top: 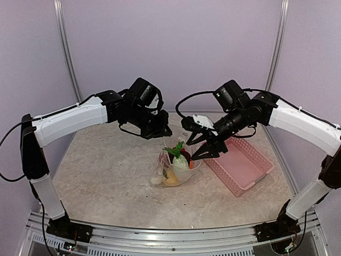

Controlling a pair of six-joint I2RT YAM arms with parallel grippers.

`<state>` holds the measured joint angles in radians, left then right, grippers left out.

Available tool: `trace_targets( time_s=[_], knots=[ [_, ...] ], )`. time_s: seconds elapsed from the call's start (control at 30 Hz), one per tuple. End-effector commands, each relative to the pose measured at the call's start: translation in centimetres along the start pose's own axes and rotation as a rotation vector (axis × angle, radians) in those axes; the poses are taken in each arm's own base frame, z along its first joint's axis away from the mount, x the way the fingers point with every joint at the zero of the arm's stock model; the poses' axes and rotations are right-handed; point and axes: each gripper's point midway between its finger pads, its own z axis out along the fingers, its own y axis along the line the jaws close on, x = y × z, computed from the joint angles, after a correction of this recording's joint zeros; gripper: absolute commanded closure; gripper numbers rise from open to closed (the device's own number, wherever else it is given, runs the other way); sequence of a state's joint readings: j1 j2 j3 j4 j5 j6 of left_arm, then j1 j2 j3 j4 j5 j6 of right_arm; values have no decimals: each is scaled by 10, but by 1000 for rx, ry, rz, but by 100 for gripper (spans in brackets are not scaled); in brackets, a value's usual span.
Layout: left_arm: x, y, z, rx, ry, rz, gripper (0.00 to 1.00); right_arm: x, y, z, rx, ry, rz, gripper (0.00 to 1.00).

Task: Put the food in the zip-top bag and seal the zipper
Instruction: Place the fake vegetable in the zipper food storage bag, then pass from the left arm to the right, then pass from the right arm to the left

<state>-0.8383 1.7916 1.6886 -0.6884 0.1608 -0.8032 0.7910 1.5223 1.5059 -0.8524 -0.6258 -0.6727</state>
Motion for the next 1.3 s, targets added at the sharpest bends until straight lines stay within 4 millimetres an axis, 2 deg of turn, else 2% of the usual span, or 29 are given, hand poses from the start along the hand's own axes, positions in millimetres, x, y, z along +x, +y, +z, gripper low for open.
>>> trace_targets(
  time_s=[0.0, 0.1, 0.27, 0.33, 0.4, 0.43, 0.47, 0.5, 0.53, 0.57, 0.6, 0.63, 0.7, 0.73, 0.77, 0.87, 0.9, 1.0, 1.13, 1.2, 1.27],
  knots=[
    [-2, 5, 0, -14, -4, -2, 100, 37, 29, 16, -30, 194, -104, 44],
    [-2, 4, -1, -12, -6, -3, 100, 43, 34, 23, -11, 230, -145, 45],
    [-4, 2, -3, -6, -7, -2, 100, 55, 29, 37, 42, 282, -174, 48],
    [-4, -1, -4, 3, -7, 4, 100, 55, 24, 44, 62, 285, -171, 62],
    [-4, -6, -5, 18, -5, 31, 100, 43, 12, 48, 113, 262, -174, 83],
    [-5, -10, -8, 27, -8, 52, 93, 33, 6, 46, 141, 248, -180, 92],
    [-5, -14, -11, 27, -16, 78, 81, 20, 1, 41, 164, 227, -185, 100],
    [-7, -16, -17, 6, -49, 113, 64, 0, -3, 31, 189, 186, -196, 100],
    [-10, -17, -23, -26, -96, 156, 52, -19, -7, 19, 213, 137, -203, 100],
    [-13, -23, -39, -48, -168, 206, 42, -32, -8, 11, 230, 101, -213, 100],
    [-14, -28, -53, -65, -236, 254, 33, -38, -7, 9, 227, 81, -217, 100],
    [-9, -27, -57, -77, -275, 295, 27, -33, -5, 16, 202, 89, -204, 100],
    [-7, -40, -89, 6, -382, 330, 21, -18, 1, 33, 147, 109, -161, 100],
    [-2, -36, -94, 17, -393, 330, 19, -12, 4, 39, 127, 112, -147, 100],
    [-1, -37, -110, 56, -439, 321, 18, -10, 7, 43, 110, 105, -138, 100],
    [19, -25, -120, 98, -459, 315, 17, -11, 6, 47, 115, 84, -118, 100],
    [26, -23, -129, 121, -466, 312, 17, -12, 4, 47, 124, 84, -117, 100],
    [54, -16, -135, 154, -447, 327, 17, -18, -1, 45, 142, 73, -113, 100],
    [89, -22, -127, 197, -368, 423, 23, -34, -4, 41, 146, 34, -101, 100],
    [97, -25, -118, 182, -330, 460, 28, -39, -7, 39, 151, 23, -93, 100],
    [95, -23, -104, 120, -315, 461, 33, -41, -6, 40, 141, 18, -93, 100]
  ],
)
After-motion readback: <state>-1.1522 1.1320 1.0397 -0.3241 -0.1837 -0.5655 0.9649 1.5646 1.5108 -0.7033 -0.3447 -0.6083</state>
